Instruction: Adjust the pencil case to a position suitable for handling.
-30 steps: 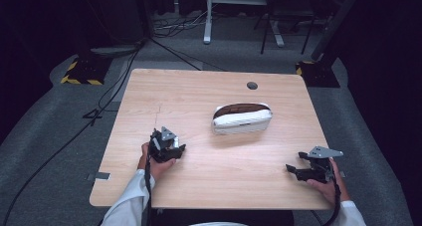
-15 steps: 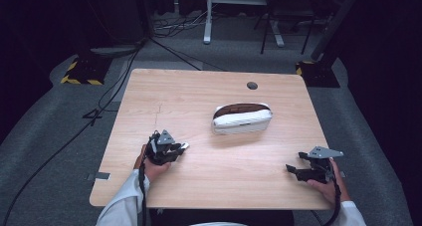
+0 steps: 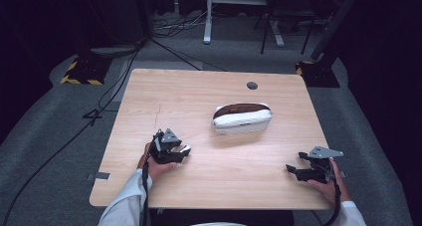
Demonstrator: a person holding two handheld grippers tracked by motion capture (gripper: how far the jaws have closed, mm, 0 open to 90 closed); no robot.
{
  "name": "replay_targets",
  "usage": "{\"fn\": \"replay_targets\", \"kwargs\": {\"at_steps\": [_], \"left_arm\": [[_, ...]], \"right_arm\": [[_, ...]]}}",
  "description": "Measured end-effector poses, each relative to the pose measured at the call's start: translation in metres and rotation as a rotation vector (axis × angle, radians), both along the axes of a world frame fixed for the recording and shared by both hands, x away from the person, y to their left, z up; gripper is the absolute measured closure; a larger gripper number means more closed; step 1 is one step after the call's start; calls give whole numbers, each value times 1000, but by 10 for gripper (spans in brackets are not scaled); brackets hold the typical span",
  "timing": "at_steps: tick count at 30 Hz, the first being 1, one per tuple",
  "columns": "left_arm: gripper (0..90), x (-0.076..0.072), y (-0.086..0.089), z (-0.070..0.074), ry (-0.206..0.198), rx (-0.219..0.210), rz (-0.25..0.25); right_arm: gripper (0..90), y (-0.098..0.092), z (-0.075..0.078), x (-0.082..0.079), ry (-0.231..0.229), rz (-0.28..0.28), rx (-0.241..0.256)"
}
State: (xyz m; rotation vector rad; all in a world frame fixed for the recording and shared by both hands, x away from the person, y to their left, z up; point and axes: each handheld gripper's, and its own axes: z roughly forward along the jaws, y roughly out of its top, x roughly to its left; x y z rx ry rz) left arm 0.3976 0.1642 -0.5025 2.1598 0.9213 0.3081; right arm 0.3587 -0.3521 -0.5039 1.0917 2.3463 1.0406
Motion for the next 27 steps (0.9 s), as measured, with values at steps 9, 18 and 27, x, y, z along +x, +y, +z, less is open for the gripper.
{"fn": "replay_targets", "kwargs": {"at_steps": [9,18,27], "left_arm": [[573,-4,-7,0,-41,40,-9],[720,-8,-8,0,-32,25,-43],[729,-8,-7,1,-39,30,-46]], "right_arm": [[220,1,0,-1,-3,-8,1],[220,0,0,0,-1,-8,1],[220,0,0,0,1,-3,0]]}}
